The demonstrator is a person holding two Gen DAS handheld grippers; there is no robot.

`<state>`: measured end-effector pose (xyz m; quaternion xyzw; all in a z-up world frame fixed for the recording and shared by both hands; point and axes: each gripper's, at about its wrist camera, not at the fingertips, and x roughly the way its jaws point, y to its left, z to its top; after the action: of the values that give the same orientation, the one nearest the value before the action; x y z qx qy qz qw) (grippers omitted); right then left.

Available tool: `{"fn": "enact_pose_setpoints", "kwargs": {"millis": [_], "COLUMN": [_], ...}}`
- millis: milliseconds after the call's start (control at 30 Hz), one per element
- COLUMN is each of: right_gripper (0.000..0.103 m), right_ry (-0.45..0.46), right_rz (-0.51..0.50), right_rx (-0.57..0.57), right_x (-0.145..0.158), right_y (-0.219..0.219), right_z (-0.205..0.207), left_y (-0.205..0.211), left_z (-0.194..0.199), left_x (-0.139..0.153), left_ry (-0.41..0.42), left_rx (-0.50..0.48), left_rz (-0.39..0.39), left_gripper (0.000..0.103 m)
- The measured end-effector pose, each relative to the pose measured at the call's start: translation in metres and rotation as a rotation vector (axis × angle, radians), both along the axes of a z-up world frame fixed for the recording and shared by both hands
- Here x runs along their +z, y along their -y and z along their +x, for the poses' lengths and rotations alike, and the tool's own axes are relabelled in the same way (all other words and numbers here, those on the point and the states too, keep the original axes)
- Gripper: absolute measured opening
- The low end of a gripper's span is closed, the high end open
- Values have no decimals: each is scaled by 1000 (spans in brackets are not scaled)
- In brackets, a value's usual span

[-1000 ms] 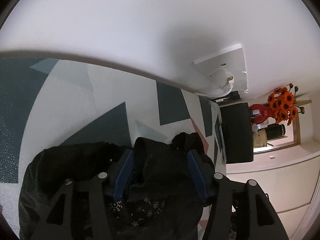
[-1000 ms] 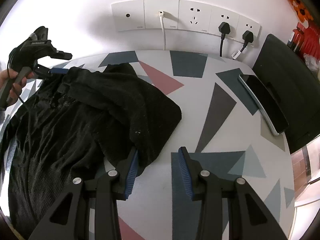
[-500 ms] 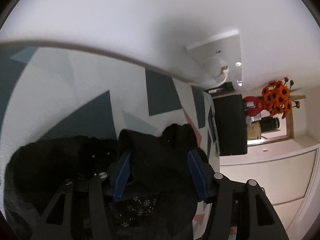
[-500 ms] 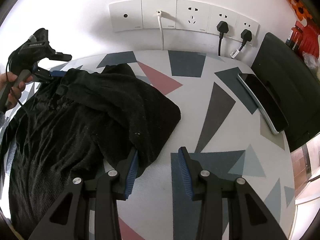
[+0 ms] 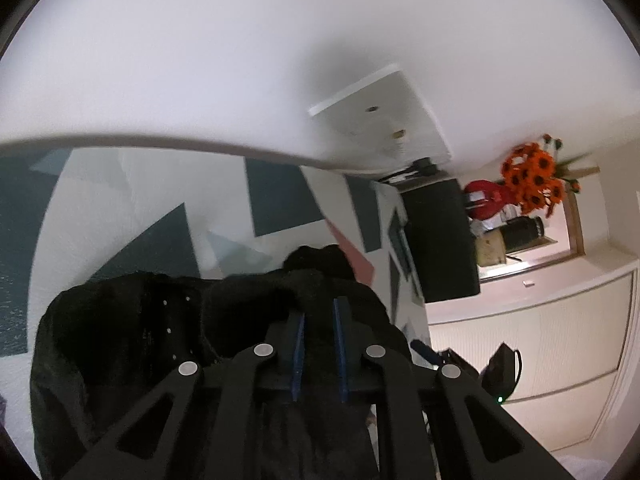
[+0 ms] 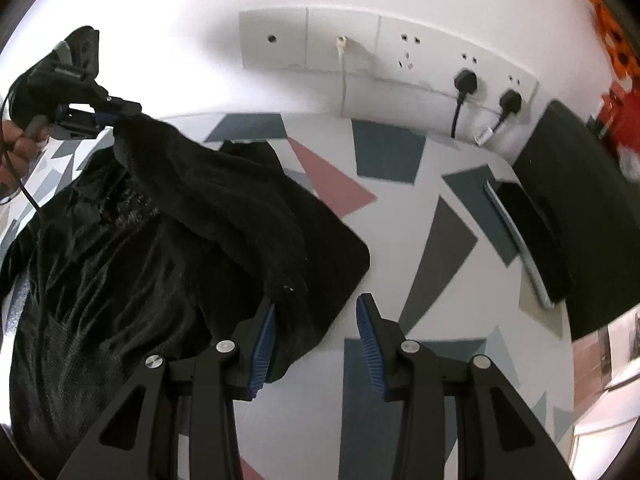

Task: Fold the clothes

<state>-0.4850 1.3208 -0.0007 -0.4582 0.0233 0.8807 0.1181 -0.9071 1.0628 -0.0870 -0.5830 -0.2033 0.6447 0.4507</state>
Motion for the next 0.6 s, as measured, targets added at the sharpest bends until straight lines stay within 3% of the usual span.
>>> {"fn": "enact_pose_setpoints", "kwargs": {"millis": [133, 367, 400, 433, 600], "right_gripper": [42, 40, 33, 6, 3], "right_ry": [-6, 109, 122, 133, 39], "right_rz": [9, 13, 17, 22, 83], "right_rx": [23, 128, 133, 134, 63], "right_x": [6, -20, -24, -28, 8], "right_y": [-3, 6, 6, 6, -6], "right_z": [-5, -22, -24, -27, -25], "left_y": [8, 17, 18, 20, 45], "left_z": [5, 8, 7, 6, 2], "left_x": [1, 3, 5, 9, 41], "left_ry": [11, 32, 31, 29, -2], "left_rx": [13, 47, 51, 59, 109], "left_rz": [20, 48, 51, 56, 132], "left_gripper": [11, 7, 7, 6, 5]}}
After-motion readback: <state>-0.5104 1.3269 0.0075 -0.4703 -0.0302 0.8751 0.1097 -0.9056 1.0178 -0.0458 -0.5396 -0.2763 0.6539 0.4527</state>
